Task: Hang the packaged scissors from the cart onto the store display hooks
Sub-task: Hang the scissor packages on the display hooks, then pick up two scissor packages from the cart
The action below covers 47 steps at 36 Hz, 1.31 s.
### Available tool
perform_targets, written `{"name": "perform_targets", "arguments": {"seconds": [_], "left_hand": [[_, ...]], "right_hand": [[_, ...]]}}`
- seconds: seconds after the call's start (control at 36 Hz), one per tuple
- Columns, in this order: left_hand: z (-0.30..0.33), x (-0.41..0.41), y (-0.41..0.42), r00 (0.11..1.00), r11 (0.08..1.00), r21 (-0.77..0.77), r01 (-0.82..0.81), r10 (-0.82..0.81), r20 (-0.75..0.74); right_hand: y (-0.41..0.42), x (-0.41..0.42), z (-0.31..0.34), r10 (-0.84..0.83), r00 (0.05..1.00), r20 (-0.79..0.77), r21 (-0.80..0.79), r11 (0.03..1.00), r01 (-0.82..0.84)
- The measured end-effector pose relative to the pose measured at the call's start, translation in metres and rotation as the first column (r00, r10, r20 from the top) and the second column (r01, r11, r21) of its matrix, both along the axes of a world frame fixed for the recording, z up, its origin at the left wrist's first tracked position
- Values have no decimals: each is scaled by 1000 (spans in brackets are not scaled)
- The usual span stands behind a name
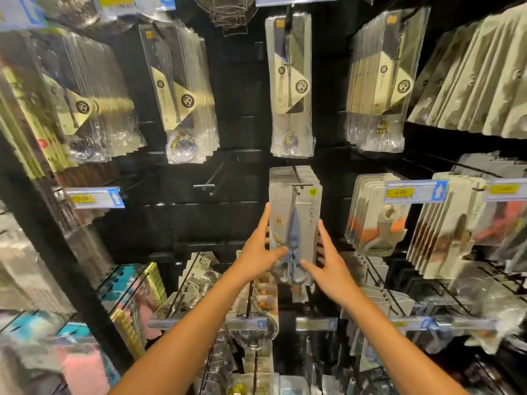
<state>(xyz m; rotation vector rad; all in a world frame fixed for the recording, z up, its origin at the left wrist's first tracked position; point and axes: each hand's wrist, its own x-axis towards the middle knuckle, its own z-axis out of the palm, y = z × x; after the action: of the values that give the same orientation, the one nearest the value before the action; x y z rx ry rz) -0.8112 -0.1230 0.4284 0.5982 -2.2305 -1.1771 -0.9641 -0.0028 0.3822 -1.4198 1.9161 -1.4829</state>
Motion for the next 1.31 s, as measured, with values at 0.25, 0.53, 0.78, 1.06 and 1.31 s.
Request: {"name": "perform_targets", "arguments": {"seconds": [0.25,0.53,0.78,1.06,1.31], "left_hand": [[-44,54,8,951,958,-224,-178,226,210],[-106,207,39,849,847,-494,-195,398,347],[-162,374,93,696,794,-506,-338,573,433],[-212,569,185,456,670,-331,-664,714,532],[-226,708,265,269,505,-312,-805,778,567]], "right_hand": [[24,9,-31,-116,987,-110,-40,993,113],[12,98,-65,388,854,-345,162,921,-353],[-12,229,-95,717,576,-393,410,697,-588],[-27,400,-135,872,303,-385,531,478,-700],[-18,565,-143,944,62,-324,638,266,-723]]}}
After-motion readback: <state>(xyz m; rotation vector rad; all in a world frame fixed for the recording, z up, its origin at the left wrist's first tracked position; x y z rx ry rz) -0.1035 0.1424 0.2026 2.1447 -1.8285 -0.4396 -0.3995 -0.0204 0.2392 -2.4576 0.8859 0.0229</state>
